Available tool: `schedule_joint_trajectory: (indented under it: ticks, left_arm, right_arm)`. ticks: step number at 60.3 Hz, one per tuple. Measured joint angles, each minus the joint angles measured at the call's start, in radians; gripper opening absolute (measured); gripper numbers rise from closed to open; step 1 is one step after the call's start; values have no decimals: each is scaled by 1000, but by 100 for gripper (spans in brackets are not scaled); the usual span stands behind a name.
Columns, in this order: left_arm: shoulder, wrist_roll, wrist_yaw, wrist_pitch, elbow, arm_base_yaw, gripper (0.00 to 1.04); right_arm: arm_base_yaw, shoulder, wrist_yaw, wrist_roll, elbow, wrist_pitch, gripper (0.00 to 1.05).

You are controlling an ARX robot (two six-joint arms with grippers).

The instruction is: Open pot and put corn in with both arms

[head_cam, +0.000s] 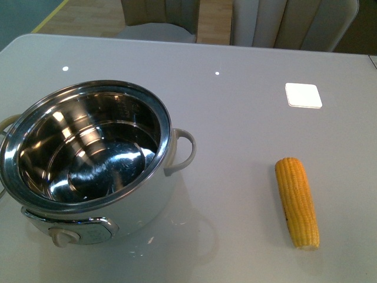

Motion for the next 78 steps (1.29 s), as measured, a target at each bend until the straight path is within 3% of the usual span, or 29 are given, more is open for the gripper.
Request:
schedule_joint_trajectory:
  ticks: [7, 37, 44, 49, 54, 62, 78]
  left_arm:
    - [0, 0, 0, 0, 0, 0, 5]
    - [0, 0, 0, 0, 0, 0, 99]
    - [0, 2, 0, 0, 0, 0, 98]
    - [-1, 2, -1, -1, 0, 0, 98]
    - [-2, 2, 0, -1, 0, 0, 98]
    - [-2, 2, 0, -1, 0, 0, 98]
    - [-2, 2, 0, -1, 0, 0, 98]
  right_arm:
    - [0, 0, 0, 0, 0, 0, 96]
    - [0, 0, 0, 0, 0, 0, 96]
    - [9, 18, 32, 14, 8, -30, 96]
    - [109, 254, 293, 137, 155, -378, 96]
    - [170, 429, 370, 195, 207, -483, 96]
    - [244, 747, 355, 251, 260, -275, 96]
    - [303, 1356, 292, 255, 408, 90, 96]
